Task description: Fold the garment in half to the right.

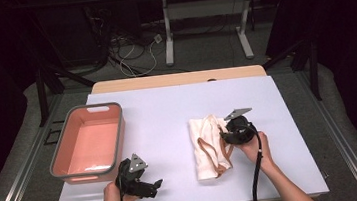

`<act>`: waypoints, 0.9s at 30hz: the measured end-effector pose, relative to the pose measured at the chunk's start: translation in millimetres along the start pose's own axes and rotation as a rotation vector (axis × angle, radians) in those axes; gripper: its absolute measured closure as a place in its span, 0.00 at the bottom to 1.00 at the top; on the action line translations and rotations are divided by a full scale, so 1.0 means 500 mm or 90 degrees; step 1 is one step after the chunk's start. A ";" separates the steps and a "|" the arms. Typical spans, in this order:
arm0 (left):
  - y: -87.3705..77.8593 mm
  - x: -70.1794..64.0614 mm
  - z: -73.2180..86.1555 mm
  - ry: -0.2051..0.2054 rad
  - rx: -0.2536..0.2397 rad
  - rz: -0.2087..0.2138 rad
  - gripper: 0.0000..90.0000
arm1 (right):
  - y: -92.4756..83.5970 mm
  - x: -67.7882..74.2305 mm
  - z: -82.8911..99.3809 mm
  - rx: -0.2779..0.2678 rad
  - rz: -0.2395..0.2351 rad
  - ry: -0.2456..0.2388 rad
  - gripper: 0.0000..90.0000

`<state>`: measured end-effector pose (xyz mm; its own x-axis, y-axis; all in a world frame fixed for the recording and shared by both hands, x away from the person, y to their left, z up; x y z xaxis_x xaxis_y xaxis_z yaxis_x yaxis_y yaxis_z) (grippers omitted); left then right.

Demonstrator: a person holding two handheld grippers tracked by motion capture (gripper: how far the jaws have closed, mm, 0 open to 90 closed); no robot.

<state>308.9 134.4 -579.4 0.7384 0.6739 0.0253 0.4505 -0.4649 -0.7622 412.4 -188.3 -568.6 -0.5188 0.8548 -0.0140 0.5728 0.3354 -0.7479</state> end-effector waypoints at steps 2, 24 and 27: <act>-0.001 0.001 0.001 0.000 0.000 -0.001 0.05 | -0.005 -0.006 -0.003 -0.007 0.006 0.009 0.63; 0.003 -0.003 0.001 0.008 0.003 0.004 0.05 | 0.001 0.126 -0.037 -0.027 -0.080 -0.093 0.60; 0.003 -0.003 0.001 0.009 0.003 0.004 0.05 | 0.014 0.136 -0.041 -0.018 -0.079 -0.108 0.66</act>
Point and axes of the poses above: each handheld gripper's, and its own axes: y roughly forward along the jaws, z roughly out of its underside, x roughly to its left, the point moved 5 cm from there along y, roughly forward along the jaws, and after that the axes turned 3 degrees about y, right-handed, at the moved point
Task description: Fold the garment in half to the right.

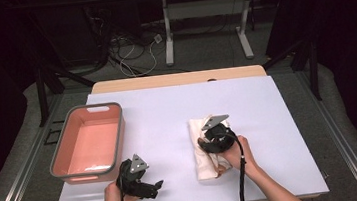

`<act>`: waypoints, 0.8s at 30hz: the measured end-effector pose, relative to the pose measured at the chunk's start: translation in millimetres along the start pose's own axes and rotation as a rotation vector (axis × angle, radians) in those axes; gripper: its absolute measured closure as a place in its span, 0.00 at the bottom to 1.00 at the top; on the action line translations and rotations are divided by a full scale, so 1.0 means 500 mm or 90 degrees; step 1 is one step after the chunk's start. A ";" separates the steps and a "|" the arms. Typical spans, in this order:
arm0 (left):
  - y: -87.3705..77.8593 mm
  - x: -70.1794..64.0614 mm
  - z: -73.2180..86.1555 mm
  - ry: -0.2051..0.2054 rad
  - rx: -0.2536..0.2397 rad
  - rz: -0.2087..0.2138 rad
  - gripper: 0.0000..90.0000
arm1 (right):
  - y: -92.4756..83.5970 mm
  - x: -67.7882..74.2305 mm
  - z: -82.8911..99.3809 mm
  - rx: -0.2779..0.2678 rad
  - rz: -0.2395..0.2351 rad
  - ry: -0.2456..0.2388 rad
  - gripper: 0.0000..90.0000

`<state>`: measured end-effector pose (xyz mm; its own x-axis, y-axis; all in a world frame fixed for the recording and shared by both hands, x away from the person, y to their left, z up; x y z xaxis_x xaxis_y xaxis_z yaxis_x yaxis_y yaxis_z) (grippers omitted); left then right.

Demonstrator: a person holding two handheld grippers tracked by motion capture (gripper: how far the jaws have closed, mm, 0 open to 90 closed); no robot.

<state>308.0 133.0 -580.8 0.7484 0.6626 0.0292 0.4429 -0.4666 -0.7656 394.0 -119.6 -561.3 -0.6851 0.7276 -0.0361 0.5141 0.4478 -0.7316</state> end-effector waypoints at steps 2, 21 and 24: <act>0.000 0.003 0.002 -0.002 0.002 0.000 0.05 | 0.006 -0.005 0.002 0.005 0.008 0.004 0.75; 0.000 0.002 0.002 -0.001 0.002 0.000 0.05 | -0.029 -0.070 0.046 0.014 0.040 0.059 0.96; 0.000 0.002 0.002 -0.002 0.003 0.001 0.05 | -0.033 -0.077 0.052 0.021 0.043 0.063 0.96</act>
Point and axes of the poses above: each handheld gripper's, and its own axes: y roughly forward along the jaws, z roughly out of its underside, x roughly to its left, the point moved 5 cm from there along y, roughly forward along the jaws, and after that the axes turned 3 degrees about y, right-handed, at the moved point
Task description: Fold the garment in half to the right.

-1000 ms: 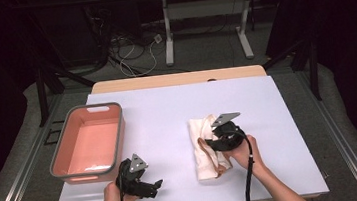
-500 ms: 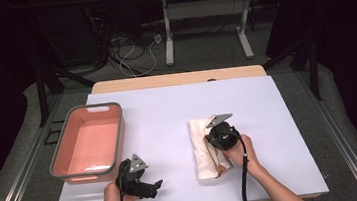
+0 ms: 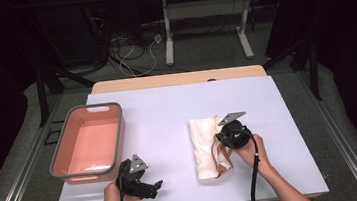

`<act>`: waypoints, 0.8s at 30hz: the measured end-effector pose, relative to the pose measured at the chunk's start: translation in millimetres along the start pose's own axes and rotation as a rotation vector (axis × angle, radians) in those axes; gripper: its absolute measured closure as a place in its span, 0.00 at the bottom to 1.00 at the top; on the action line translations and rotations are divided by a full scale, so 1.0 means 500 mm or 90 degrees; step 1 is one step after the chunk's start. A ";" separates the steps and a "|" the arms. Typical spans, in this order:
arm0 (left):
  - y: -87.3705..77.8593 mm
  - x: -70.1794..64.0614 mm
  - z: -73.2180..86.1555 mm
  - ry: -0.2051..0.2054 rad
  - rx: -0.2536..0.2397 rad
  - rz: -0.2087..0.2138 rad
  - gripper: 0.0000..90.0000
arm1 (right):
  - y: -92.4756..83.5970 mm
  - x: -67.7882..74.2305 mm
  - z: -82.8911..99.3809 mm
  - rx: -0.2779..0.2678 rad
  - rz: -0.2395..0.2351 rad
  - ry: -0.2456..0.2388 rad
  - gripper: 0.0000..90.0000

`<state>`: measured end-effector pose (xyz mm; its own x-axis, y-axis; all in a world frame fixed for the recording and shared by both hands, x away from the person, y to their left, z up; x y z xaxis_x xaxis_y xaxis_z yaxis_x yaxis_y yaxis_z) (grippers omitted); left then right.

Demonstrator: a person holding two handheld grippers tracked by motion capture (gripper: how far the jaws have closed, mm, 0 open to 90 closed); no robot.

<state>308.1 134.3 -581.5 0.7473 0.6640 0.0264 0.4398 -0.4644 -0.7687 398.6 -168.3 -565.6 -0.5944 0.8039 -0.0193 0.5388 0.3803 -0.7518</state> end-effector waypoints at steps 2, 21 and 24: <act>0.000 0.000 0.000 -0.003 0.000 0.000 0.05 | -0.003 -0.006 0.004 0.007 0.002 0.005 0.96; 0.006 -0.005 -0.001 0.002 0.004 0.005 0.05 | -0.025 -0.064 0.019 0.062 0.016 0.034 0.79; 0.004 -0.006 -0.001 0.003 0.003 0.004 0.05 | -0.033 -0.070 0.016 0.054 0.020 0.044 0.78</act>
Point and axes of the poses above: each handheld gripper's, and its own axes: y roughly forward along the jaws, z roughly out of its underside, x roughly to its left, the point moved 5 cm from there along y, roughly forward along the jaws, and after that the axes turned 3 degrees about y, right-handed, at the moved point
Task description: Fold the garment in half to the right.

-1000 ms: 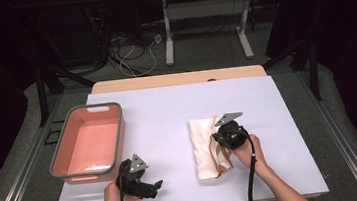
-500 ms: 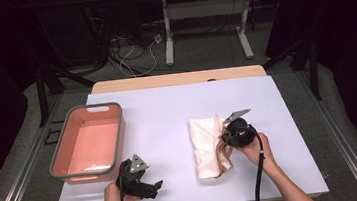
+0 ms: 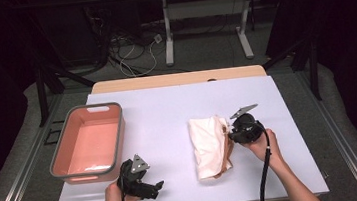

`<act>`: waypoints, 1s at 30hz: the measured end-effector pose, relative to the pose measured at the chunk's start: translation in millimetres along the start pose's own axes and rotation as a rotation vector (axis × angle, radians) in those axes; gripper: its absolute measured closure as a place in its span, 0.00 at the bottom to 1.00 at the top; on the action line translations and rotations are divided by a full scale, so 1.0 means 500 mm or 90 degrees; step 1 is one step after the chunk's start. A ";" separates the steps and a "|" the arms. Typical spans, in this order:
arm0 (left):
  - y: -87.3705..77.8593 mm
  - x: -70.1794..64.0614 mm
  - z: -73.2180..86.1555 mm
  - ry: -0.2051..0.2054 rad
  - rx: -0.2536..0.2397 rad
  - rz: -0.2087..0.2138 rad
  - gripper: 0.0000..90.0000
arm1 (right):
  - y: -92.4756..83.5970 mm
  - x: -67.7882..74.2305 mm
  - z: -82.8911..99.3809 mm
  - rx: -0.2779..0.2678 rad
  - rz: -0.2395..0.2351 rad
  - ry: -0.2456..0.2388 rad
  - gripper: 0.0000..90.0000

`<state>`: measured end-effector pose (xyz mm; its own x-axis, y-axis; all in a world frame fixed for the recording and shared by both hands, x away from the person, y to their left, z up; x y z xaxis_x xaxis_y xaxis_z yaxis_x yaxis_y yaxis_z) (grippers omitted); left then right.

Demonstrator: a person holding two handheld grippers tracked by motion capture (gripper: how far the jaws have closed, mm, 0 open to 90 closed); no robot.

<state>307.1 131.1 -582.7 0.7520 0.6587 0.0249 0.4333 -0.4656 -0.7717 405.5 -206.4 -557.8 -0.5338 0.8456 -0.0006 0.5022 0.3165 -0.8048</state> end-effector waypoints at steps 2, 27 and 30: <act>0.000 -0.001 -0.001 0.001 -0.001 -0.001 0.05 | -0.003 0.000 0.001 0.008 0.003 -0.004 0.79; 0.009 -0.006 -0.002 0.009 0.007 0.001 0.05 | 0.007 -0.013 -0.026 -0.082 -0.035 0.039 0.68; 0.008 -0.008 -0.002 0.011 0.007 0.001 0.05 | 0.035 -0.010 -0.042 -0.087 -0.022 0.045 0.71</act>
<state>306.2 126.3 -585.3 0.7609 0.6479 0.0344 0.4270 -0.4601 -0.7785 431.0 -195.9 -559.2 -0.5052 0.8601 0.0710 0.5753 0.3969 -0.7152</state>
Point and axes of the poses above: each handheld gripper's, and its own axes: y roughly forward along the jaws, z roughly out of its underside, x roughly to its left, the point moved 5 cm from there along y, roughly forward along the jaws, and after that the axes turned 3 degrees about y, right-handed, at the moved point
